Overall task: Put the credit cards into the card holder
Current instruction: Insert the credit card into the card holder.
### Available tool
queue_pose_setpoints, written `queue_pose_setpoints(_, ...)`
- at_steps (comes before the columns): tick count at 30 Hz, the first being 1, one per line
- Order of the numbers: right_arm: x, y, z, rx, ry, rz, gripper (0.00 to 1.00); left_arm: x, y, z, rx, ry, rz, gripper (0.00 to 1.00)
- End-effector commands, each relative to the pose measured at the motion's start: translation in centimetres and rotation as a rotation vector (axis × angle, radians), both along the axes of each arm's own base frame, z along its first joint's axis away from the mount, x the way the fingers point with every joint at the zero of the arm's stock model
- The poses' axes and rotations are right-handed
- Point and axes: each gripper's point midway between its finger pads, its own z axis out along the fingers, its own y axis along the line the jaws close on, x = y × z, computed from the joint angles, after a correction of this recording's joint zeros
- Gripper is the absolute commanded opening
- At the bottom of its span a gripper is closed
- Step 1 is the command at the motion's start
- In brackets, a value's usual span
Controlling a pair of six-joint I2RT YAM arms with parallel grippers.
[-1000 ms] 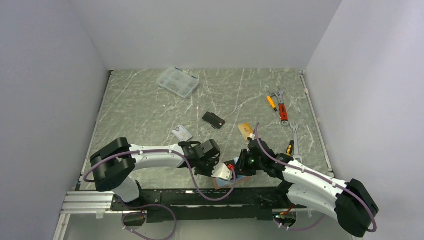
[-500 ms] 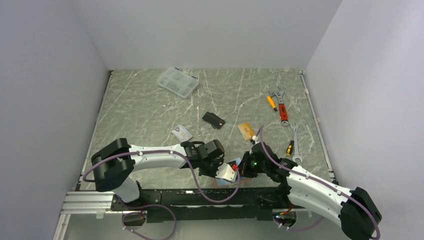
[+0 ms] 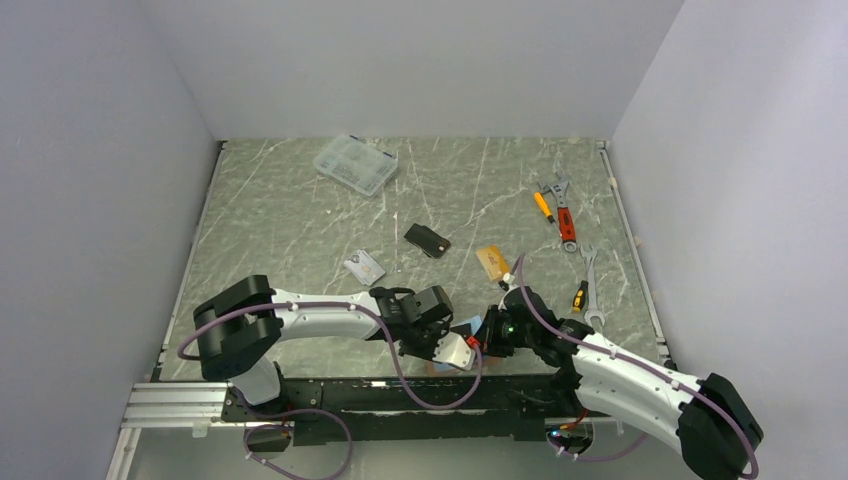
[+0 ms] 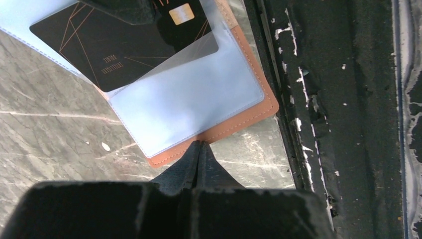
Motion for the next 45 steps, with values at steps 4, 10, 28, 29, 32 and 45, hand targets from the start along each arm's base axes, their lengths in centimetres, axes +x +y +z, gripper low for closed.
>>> queue_pose_setpoints(4, -2.2, -1.9, -2.4, -0.111, 0.082, 0.06, 0.0, 0.6, -0.4, -0.7, 0.013, -0.027, 0.011, 0.0)
queue_pose_setpoints(10, -2.7, -2.0, -2.7, -0.118, 0.102, 0.075, 0.0, 0.8, -0.3, -1.0, 0.029, -0.032, 0.017, 0.0)
queue_pose_setpoints(28, -1.9, -0.3, -2.7, -0.093, 0.111, 0.13, 0.0, 3.0, 0.3, -0.7, 0.022, -0.073, 0.084, 0.0)
queue_pose_setpoints(29, -1.7, -0.2, -2.7, -0.097, 0.11, 0.132, 0.0, 3.0, 0.2, -0.7, 0.02, -0.071, 0.084, 0.0)
queue_pose_setpoints(32, -1.6, 0.1, -2.5, -0.089, 0.115, 0.13, 0.09, 2.8, 0.2, -0.6, 0.014, -0.064, 0.084, 0.0)
queue_pose_setpoints(45, -0.5, -1.0, -0.5, -0.052, -0.002, -0.033, 0.6, 2.8, 1.3, 0.5, -0.037, -0.028, 0.124, 0.0)
